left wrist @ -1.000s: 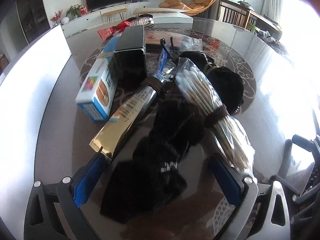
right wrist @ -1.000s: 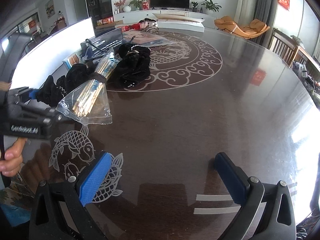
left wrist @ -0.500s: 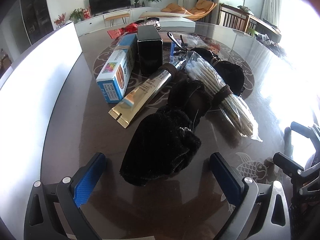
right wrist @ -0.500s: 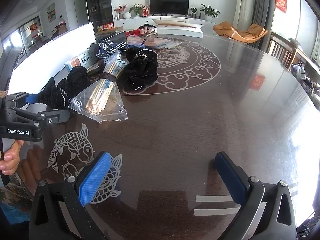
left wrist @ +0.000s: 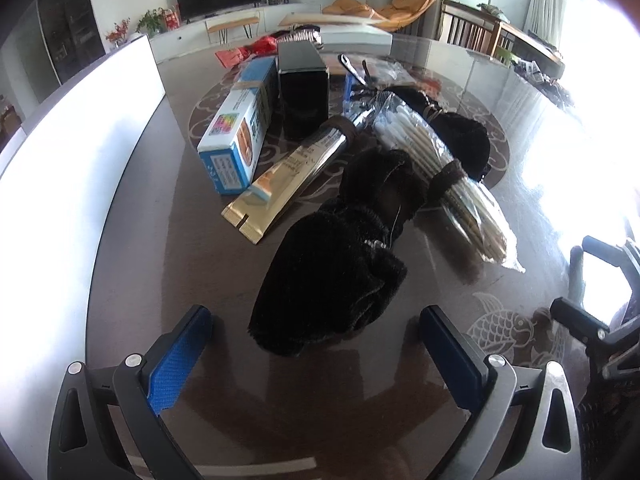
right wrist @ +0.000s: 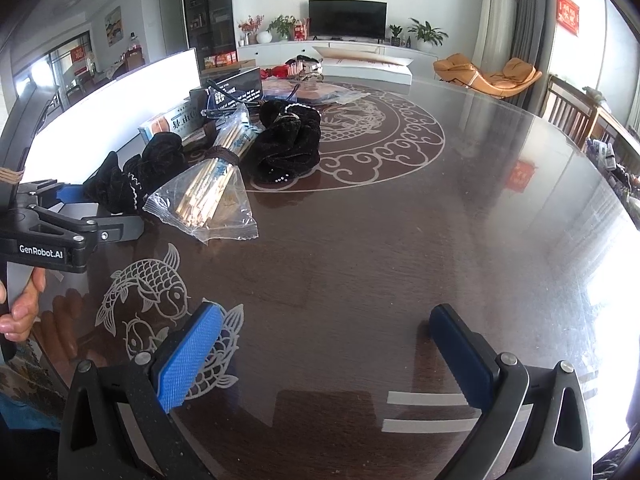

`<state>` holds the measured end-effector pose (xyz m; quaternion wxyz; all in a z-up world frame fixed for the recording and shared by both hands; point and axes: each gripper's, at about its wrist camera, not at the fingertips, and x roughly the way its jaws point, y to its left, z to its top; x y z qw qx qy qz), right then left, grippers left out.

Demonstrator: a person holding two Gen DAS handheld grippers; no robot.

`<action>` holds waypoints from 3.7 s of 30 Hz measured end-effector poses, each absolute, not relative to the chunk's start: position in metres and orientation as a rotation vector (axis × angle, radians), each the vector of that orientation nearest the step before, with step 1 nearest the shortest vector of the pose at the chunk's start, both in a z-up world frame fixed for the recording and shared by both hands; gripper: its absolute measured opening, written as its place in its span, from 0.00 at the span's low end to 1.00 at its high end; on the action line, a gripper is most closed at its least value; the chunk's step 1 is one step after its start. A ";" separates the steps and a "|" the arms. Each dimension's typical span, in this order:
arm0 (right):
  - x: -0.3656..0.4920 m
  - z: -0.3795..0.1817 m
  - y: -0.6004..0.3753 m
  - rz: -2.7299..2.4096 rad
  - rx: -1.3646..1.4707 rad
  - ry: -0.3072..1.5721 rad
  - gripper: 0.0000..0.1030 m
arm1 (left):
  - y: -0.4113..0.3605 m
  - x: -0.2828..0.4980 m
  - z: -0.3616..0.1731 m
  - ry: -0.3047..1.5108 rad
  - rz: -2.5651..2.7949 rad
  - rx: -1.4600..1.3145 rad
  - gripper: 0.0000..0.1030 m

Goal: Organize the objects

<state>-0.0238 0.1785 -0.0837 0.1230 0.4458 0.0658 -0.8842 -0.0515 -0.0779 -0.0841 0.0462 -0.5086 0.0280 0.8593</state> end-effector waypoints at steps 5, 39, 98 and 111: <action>-0.052 -0.044 0.179 -2.502 1.363 -0.068 0.99 | -0.098 -0.049 -0.061 -0.021 2.585 -1.459 1.00; -0.088 0.032 0.061 -2.199 1.458 0.097 0.29 | -0.138 -0.020 0.009 -0.221 2.685 -1.304 0.32; -0.050 -0.073 0.168 -2.938 1.366 -0.058 1.00 | 0.061 -0.158 -0.087 0.155 2.602 -1.336 1.00; -0.049 -0.074 0.168 -2.952 1.349 -0.056 1.00 | 0.061 -0.158 -0.086 0.155 2.602 -1.336 1.00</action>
